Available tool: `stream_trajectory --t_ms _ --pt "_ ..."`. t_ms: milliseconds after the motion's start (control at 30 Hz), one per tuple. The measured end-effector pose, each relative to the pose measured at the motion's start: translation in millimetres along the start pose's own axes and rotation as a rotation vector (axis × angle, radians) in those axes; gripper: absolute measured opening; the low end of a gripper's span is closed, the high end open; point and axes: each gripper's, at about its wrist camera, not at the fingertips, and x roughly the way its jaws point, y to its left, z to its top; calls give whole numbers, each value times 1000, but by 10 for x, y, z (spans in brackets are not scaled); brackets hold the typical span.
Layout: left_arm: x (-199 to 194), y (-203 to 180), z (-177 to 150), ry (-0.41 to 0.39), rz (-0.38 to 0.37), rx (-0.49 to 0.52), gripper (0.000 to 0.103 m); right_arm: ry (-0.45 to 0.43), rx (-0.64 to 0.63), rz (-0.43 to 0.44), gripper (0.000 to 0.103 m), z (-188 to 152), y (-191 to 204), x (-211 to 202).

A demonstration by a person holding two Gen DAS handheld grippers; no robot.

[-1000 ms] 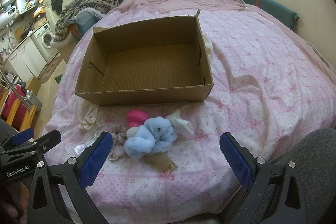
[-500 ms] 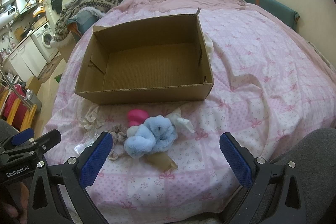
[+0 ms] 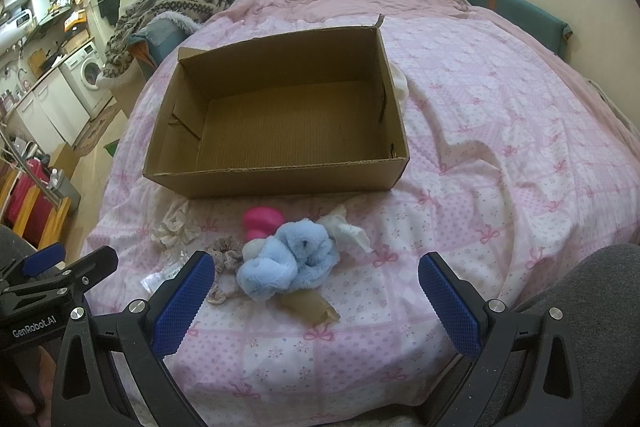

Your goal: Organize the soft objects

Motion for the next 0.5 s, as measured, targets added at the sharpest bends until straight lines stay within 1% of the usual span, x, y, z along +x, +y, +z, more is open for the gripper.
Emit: stream_trajectory --t_ms 500 --pt "31 7 -53 11 -3 -9 103 1 -1 1 103 9 -5 -4"
